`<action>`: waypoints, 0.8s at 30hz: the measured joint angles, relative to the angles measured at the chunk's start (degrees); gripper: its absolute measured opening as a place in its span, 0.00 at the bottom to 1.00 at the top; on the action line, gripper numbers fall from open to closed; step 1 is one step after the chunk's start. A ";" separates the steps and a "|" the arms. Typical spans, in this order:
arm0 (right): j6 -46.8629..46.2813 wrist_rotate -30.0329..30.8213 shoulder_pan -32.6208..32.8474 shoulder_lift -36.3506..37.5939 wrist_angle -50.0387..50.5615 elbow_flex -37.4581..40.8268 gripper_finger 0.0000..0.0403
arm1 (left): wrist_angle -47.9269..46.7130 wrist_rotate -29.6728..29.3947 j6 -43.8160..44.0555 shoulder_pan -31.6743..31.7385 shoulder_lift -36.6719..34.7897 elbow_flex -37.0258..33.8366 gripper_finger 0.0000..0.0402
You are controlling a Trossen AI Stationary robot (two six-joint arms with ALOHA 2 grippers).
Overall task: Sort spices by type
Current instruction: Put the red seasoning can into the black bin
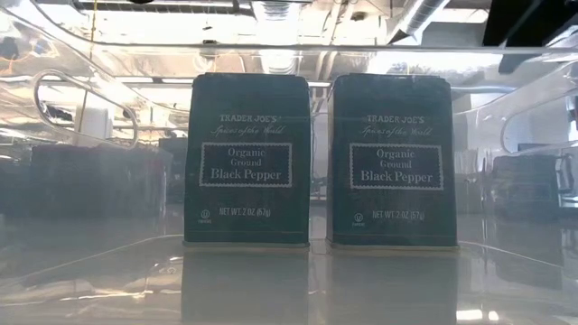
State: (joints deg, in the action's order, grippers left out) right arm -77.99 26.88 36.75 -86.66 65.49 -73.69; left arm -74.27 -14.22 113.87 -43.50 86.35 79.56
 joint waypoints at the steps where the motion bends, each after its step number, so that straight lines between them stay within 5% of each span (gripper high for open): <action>1: 0.81 0.01 0.00 0.73 0.12 0.00 0.76 | -0.01 1.04 1.15 -0.03 0.00 -0.02 0.94; 24: 34.54 -1.28 -7.04 7.32 -12.92 0.02 0.75 | -2.38 1.94 7.37 1.32 0.00 -0.02 0.94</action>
State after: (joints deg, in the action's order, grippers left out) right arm -43.46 25.61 29.71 -79.34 52.57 -73.67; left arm -76.65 -12.28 121.24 -42.18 86.35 79.55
